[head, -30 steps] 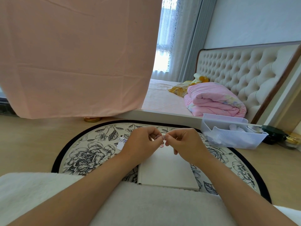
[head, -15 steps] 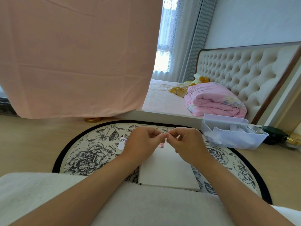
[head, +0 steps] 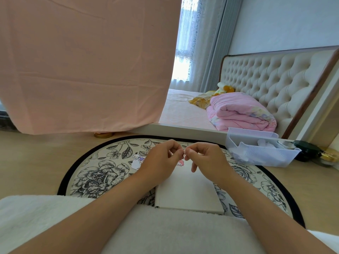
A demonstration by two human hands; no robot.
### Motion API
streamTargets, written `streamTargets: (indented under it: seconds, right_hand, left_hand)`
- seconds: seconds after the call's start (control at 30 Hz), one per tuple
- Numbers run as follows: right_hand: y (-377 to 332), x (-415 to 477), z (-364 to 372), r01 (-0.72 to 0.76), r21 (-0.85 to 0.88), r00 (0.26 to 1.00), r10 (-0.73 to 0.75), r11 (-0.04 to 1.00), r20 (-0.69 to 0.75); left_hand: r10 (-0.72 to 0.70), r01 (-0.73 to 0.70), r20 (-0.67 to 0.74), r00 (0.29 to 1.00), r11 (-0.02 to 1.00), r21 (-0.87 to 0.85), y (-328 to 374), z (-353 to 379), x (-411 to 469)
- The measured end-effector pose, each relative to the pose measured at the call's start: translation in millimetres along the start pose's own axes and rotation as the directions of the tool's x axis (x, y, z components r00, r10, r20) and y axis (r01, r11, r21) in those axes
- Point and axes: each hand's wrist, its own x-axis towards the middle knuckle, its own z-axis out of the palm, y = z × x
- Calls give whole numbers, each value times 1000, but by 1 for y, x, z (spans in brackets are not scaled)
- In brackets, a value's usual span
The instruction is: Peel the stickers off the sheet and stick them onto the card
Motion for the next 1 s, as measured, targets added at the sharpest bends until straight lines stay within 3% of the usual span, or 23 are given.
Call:
streamTargets:
  seconds: [0.13, 0.33, 0.73, 0.9, 1.0]
  right_hand:
    - [-3, -1, -1, -69, 157, 997, 62, 985, 51]
    - [-2, 1, -6, -89, 256, 996, 86, 962, 23]
    - [7, 14, -41, -109, 103, 994, 110, 989, -7]
    - [18, 19, -75, -145, 162, 979, 166, 976, -121]
    - [30, 22, -99, -132, 163, 946, 174, 978, -274]
  left_hand:
    - [25, -25, -8, 1000, 1000, 2, 3, -1, -1]
    - [32, -33, -20, 999, 999, -20, 7, 0, -2]
    - [-6, 5, 16, 1000, 995, 98, 30, 13, 17]
    - [-14, 8, 75, 997, 996, 85, 40, 33, 40]
    - [6, -11, 78, 997, 997, 70, 46, 45, 51]
